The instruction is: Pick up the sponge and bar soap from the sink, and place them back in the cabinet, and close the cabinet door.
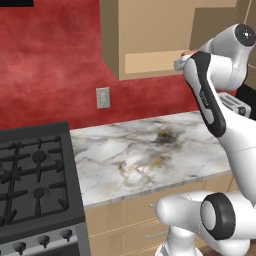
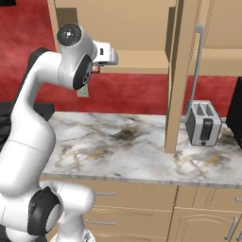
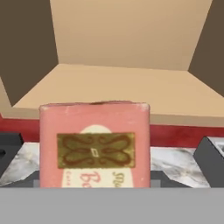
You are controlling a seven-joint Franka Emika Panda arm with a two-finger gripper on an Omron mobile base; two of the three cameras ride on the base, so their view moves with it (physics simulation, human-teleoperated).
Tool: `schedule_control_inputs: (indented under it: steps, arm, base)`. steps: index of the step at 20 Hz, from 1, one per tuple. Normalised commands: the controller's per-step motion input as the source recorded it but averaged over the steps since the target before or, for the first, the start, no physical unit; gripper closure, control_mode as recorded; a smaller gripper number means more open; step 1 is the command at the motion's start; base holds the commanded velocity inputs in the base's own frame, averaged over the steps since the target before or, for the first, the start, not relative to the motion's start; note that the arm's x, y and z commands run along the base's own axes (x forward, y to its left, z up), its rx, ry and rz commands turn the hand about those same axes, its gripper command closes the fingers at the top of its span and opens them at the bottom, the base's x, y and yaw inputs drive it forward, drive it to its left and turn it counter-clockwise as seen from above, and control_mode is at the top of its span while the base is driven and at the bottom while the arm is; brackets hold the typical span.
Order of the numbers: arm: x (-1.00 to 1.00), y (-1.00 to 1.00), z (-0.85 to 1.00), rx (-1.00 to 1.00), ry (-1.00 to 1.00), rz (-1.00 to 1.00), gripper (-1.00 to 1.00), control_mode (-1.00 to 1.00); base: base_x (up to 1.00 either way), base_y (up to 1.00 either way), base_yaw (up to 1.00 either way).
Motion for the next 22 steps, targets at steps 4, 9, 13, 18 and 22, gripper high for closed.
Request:
schedule_control_inputs:
  steps: [4,9,13,18,22]
  arm:
    - [0.38,0.00,0.00,0.00,-0.05,0.00,1.00,-1.00]
    - [0.45,0.00,0.00,0.00,0.00,0.00,1.00,-1.00]
    - [0.45,-0.01,0.00,0.00,0.00,0.00,1.00,-1.00]
    - [0.32,-0.09,0.00,0.00,0.00,0.00,1.00,-1.00]
    - [0.33,0.00,0.00,0.00,0.00,0.00,1.00,-1.00]
  base:
    - [0.00,0.00,0.00]
    - [0.00,0.00,0.00]
    - [0.00,0.00,0.00]
    - [0.00,0.00,0.00]
    - [0.00,0.00,0.00]
